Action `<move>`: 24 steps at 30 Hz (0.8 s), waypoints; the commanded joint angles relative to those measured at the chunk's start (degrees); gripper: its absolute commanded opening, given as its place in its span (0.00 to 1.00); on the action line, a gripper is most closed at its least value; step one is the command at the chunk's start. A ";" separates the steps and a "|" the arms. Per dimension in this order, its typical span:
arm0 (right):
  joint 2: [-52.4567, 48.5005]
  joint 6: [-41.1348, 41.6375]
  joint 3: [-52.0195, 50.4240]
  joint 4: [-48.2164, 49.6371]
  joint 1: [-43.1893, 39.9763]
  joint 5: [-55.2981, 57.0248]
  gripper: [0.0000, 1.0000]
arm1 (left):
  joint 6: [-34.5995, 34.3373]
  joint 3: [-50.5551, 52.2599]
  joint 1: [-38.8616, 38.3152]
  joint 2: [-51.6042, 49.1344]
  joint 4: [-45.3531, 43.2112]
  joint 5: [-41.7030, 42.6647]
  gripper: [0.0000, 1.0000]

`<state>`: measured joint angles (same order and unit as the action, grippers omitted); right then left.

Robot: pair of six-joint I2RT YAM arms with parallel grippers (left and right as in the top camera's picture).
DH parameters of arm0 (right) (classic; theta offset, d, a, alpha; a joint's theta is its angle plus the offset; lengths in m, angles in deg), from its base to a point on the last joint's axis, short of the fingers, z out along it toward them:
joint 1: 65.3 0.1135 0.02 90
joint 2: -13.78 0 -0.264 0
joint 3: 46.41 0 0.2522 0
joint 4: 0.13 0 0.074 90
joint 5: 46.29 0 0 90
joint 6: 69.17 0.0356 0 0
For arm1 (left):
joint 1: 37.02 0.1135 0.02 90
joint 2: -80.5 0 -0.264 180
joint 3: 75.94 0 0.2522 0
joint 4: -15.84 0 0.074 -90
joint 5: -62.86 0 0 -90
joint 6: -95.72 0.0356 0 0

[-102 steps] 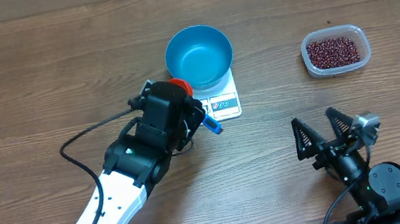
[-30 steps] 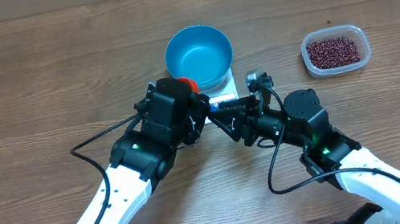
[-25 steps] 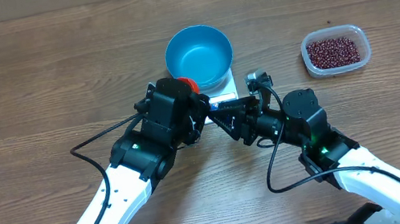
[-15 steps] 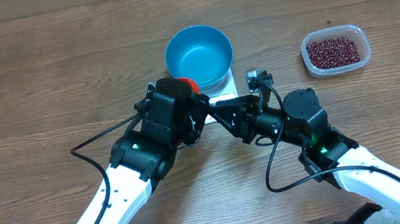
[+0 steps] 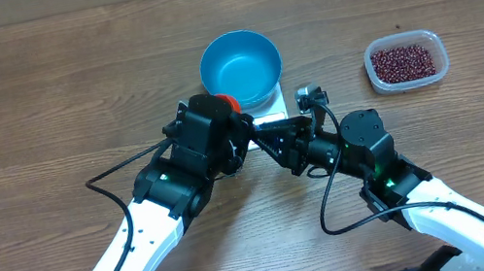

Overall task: Scoop item into bowl and weigh 150g on scale
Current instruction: 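Reach the right gripper to the scoop handle held by left gripper, then grasp the scoop handle with right gripper and release left gripper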

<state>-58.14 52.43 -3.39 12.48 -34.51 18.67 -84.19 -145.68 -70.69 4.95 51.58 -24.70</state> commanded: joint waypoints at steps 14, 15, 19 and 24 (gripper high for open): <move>-0.24 0.15 1.31 0.11 0.33 0.85 0.04 | -0.96 -1.25 -0.11 -0.33 -0.42 1.42 0.04; -0.24 0.13 1.31 0.04 0.33 0.52 0.04 | -0.96 -1.25 -0.11 -0.33 -0.44 1.42 0.05; -0.22 0.11 1.31 -2.03 0.33 0.48 0.04 | 1.73 -1.25 -0.11 -0.33 -0.55 0.48 0.42; -0.20 0.11 1.31 -2.86 0.33 0.57 0.04 | 15.72 -1.53 -0.11 0.35 -7.78 5.14 1.00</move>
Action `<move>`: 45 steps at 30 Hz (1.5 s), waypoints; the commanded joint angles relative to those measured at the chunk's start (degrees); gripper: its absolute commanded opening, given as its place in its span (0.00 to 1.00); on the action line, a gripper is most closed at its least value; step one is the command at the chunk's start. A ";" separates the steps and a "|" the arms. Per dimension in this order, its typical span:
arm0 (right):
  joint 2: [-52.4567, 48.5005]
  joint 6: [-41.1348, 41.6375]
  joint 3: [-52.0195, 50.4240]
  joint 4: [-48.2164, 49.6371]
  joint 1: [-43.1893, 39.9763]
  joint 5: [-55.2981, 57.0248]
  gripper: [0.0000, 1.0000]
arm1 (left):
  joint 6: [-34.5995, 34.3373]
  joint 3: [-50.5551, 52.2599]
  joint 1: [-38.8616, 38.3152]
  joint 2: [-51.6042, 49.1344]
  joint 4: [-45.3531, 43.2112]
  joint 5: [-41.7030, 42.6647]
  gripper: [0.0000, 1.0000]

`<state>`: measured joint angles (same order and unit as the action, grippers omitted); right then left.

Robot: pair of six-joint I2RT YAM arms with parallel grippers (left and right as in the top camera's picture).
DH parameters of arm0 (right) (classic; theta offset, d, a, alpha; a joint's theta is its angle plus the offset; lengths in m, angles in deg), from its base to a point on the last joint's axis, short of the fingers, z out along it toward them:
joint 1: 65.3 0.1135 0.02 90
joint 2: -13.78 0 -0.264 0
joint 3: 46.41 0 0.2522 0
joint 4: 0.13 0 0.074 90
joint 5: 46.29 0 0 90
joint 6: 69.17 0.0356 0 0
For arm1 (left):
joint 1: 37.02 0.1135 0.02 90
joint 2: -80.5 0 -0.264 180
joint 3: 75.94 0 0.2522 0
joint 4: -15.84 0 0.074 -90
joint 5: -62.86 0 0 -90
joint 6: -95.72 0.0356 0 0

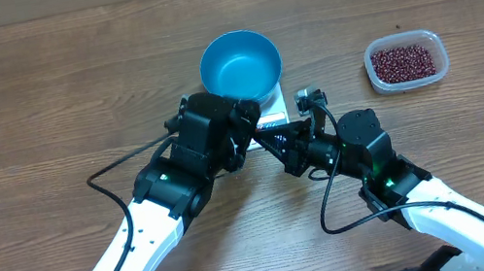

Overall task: Scoop item into bowl and weigh 150g on scale
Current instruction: 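Grasp the scoop handle with right gripper and release left gripper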

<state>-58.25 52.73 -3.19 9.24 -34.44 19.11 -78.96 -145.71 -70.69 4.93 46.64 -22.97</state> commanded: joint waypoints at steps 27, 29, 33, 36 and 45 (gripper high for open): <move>18.93 -5.03 1.11 -21.92 -14.47 -1.22 0.04 | 66.58 -6.12 -0.15 12.20 15.28 -0.35 1.00; 21.94 -5.95 1.11 -25.46 -15.02 0.87 0.04 | 66.95 -6.08 -0.17 11.91 16.17 -0.96 1.00; 28.15 -6.93 1.16 -33.03 -16.26 4.81 0.04 | 66.93 -6.08 -0.50 9.79 18.27 -4.04 1.00; 31.71 -6.93 1.16 -36.79 -17.11 5.84 0.04 | 66.95 -6.08 -1.86 7.10 18.49 -6.01 1.00; 35.71 -9.53 1.31 -46.66 -19.41 8.33 0.04 | 66.86 -6.08 -8.63 -2.47 17.81 -16.52 0.49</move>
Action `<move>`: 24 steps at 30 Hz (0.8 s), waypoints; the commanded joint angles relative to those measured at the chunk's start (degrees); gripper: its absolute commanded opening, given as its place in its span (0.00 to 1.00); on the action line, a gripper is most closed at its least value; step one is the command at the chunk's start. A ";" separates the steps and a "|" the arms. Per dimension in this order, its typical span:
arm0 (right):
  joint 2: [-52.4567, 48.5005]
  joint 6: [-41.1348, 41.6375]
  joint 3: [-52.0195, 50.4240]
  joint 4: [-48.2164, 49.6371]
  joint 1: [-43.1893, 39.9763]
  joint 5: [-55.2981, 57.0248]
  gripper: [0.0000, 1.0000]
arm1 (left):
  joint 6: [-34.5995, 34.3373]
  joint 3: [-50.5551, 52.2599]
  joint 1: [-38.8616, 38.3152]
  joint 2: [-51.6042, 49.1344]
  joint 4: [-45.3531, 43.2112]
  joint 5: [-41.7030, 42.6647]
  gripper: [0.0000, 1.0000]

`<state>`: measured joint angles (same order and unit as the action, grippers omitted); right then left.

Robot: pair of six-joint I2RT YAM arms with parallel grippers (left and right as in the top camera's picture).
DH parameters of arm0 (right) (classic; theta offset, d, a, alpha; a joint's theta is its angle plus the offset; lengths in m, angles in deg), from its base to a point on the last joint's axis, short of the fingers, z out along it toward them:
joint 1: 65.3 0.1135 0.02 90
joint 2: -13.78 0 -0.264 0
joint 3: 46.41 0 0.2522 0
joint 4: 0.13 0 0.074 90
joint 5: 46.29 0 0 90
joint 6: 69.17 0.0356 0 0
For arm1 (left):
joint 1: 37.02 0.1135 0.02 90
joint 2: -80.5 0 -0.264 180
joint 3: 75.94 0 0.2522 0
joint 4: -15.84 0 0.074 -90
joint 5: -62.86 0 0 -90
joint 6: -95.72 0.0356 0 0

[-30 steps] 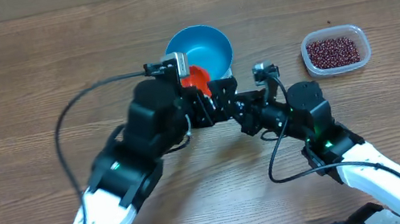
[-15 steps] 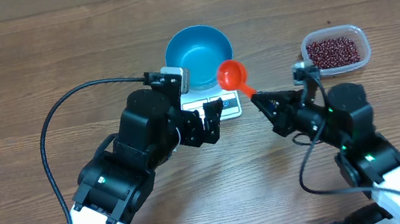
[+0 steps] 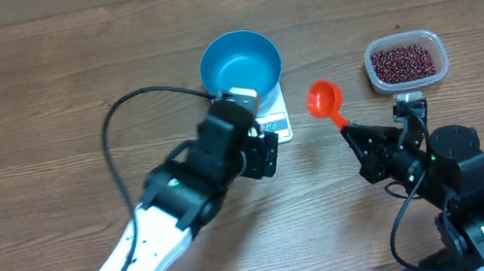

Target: Scoop item into bowl and weigh 150g on scale

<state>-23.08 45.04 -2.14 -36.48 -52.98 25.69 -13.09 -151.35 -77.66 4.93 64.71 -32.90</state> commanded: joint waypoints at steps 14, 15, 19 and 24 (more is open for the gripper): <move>0.55 -1.79 0.35 -3.28 -1.49 4.92 0.04 | 0.46 -0.44 -2.01 -15.02 -7.85 -8.85 0.04; 0.55 -1.79 0.35 -3.72 -1.49 5.64 0.04 | 0.46 -0.44 -1.95 -15.63 -8.59 -8.85 0.04; 0.55 -1.79 0.35 -5.25 -1.49 7.91 0.04 | 0.39 -0.44 -0.83 -18.01 -11.08 -8.83 0.04; 0.55 -1.77 0.44 -5.66 -1.49 8.61 0.04 | 0.57 -0.44 0.68 -20.39 -14.29 -7.26 0.04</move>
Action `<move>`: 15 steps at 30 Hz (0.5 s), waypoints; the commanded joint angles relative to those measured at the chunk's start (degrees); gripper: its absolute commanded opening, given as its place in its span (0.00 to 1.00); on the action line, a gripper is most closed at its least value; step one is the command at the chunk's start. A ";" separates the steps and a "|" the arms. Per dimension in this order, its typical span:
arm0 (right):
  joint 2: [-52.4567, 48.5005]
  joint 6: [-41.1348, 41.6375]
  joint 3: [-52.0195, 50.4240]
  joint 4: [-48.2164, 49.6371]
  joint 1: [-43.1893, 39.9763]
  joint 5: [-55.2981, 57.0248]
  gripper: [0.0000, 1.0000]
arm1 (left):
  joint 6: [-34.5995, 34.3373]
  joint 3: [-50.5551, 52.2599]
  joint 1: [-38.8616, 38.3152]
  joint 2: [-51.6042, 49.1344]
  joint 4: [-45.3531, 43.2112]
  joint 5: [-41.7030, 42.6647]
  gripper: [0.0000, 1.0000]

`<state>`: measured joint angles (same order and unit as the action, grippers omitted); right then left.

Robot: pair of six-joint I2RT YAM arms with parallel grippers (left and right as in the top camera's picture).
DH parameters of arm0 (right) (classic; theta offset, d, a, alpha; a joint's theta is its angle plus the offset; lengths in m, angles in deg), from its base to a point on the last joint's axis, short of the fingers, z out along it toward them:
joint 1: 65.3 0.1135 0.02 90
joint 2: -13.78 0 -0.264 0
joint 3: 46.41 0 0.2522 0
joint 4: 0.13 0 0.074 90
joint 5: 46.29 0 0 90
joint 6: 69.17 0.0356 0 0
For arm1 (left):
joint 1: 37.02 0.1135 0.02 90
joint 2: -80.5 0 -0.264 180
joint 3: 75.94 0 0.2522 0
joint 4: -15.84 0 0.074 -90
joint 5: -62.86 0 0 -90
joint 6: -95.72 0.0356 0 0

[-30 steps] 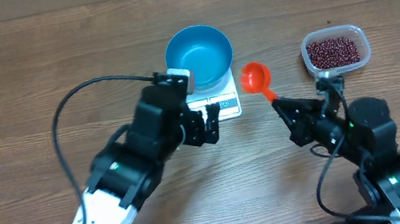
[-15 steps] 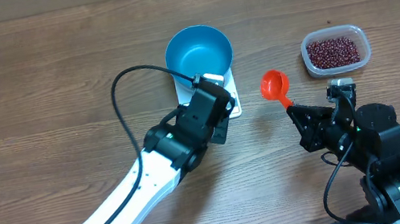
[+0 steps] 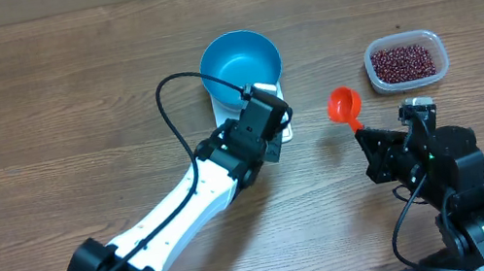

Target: Scoop item into bowl and weigh 150g on scale

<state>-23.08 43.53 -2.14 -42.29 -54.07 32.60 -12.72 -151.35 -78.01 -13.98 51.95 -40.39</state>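
The blue bowl (image 3: pixel 240 65) stands empty on the white scale (image 3: pixel 221 110), which is mostly covered. My left gripper (image 3: pixel 277 120) reaches over the scale's front right part, just below the bowl; its fingers are hidden by the wrist. My right gripper (image 3: pixel 367 139) is shut on the handle of the orange scoop (image 3: pixel 343 103), whose cup points up and left, empty, between the bowl and the clear tub of red beans (image 3: pixel 406 61).
The tub of beans sits at the back right of the wooden table (image 3: pixel 41 110). A black cable (image 3: pixel 178 92) loops from the left arm up beside the bowl. Both arms come in from the front edge.
My left arm has stretched forward, putting its gripper over the front of the scale. The right gripper has carried the scoop a little to the right, nearer the bean tub.
Both grippers first met in front of the scale, with the orange scoop at the left gripper's tip. They stayed together a moment later. Then the right gripper held the scoop out to the right, and the left gripper had drawn back. Now the left gripper is at the scale.
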 commanded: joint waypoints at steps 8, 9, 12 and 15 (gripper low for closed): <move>0.55 -0.57 3.87 -2.34 -0.50 2.75 0.04 | 1.75 -0.44 1.22 -4.13 -4.87 1.07 0.04; 0.55 -0.74 4.68 -3.17 -0.50 2.78 0.04 | 1.77 -0.46 1.22 -4.57 -5.07 1.31 0.04; 0.52 -2.01 7.43 -6.08 -0.50 4.00 0.04 | 1.79 -0.46 1.27 -5.33 -5.55 1.25 0.04; 0.52 -2.49 11.15 -10.08 -0.50 7.10 0.04 | 2.19 -0.46 1.36 -5.60 -6.60 1.27 0.04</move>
<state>-23.13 42.57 3.65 -50.29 -54.12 35.70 -12.04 -151.35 -77.01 -18.70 46.33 -39.56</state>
